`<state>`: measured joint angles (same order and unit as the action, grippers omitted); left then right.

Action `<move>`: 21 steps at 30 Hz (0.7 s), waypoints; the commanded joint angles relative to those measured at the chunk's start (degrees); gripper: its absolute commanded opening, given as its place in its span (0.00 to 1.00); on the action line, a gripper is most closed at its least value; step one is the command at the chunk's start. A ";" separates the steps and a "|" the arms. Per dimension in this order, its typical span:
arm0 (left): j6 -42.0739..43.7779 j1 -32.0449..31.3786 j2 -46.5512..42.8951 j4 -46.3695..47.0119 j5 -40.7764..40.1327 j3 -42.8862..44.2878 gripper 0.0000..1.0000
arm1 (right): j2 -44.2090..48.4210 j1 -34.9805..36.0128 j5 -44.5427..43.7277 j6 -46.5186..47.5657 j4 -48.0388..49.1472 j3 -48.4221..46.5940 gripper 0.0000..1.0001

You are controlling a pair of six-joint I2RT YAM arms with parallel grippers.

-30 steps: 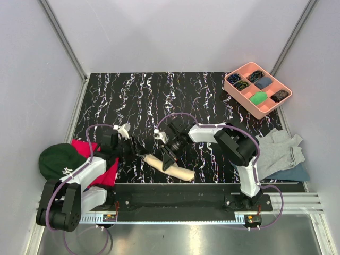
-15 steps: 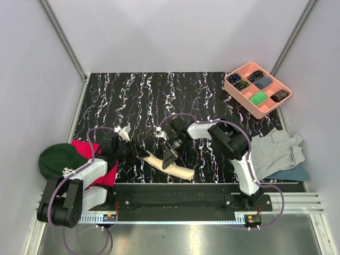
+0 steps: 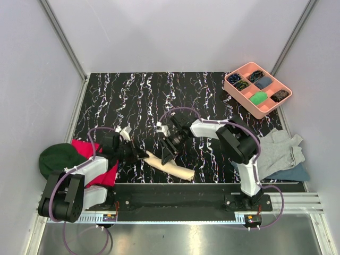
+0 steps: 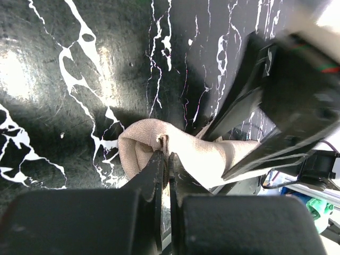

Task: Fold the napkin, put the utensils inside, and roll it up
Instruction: Roll the napkin with the utensil

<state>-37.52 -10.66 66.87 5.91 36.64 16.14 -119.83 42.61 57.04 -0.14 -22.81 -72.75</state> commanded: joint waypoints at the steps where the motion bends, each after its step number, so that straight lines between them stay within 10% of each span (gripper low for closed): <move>1: 1.13 0.28 1.42 -3.18 -0.87 2.93 0.00 | 8.81 -0.07 -12.98 0.49 0.22 -1.87 0.65; 12: 1.39 0.28 5.72 -5.82 -0.70 6.79 0.00 | 24.63 16.88 -59.53 7.08 7.59 9.88 0.87; 21: 2.10 0.28 6.87 -7.49 -0.70 7.68 0.00 | 22.19 26.30 -67.50 7.61 10.86 13.07 0.90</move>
<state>-36.91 -10.66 73.03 -1.17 36.58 22.15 -95.94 68.31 -4.01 6.22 -15.66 -58.98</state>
